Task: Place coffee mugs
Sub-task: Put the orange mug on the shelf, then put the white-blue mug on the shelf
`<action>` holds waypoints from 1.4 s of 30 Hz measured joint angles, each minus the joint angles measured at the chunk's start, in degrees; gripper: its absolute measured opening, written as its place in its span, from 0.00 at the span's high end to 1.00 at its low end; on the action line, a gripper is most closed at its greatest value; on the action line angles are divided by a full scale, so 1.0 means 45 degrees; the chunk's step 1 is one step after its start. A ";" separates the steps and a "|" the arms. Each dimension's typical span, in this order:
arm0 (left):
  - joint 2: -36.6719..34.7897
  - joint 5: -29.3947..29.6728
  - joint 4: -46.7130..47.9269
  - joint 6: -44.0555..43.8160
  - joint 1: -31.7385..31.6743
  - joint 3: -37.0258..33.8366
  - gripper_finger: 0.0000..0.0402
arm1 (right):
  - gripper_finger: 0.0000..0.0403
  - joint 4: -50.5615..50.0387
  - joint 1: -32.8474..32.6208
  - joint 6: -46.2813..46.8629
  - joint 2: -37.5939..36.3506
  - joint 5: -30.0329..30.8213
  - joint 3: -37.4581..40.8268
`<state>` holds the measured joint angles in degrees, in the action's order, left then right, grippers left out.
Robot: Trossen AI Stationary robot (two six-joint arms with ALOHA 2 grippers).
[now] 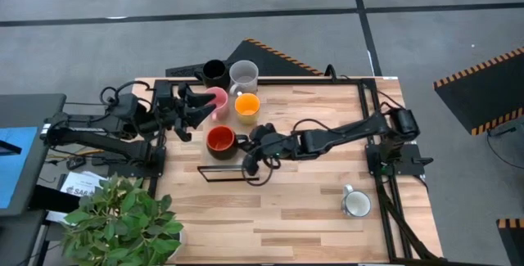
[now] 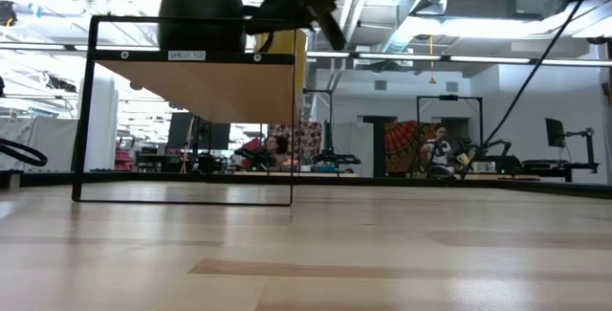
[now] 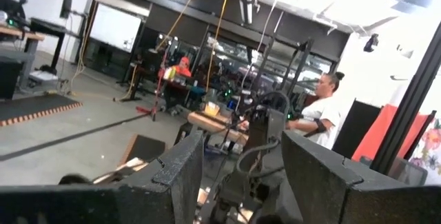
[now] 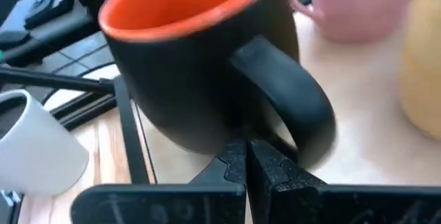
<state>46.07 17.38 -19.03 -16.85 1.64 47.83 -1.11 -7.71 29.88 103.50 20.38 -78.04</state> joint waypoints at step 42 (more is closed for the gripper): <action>-0.0025 -0.0008 0.0157 0.0027 0.0001 -0.0005 0.55 | 0.87 -1.3320 -0.3074 0.5200 -0.8755 -0.4257 0.4284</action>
<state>45.95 17.34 -18.33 -16.73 1.65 47.81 -61.04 -21.54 53.27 64.11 1.22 -58.76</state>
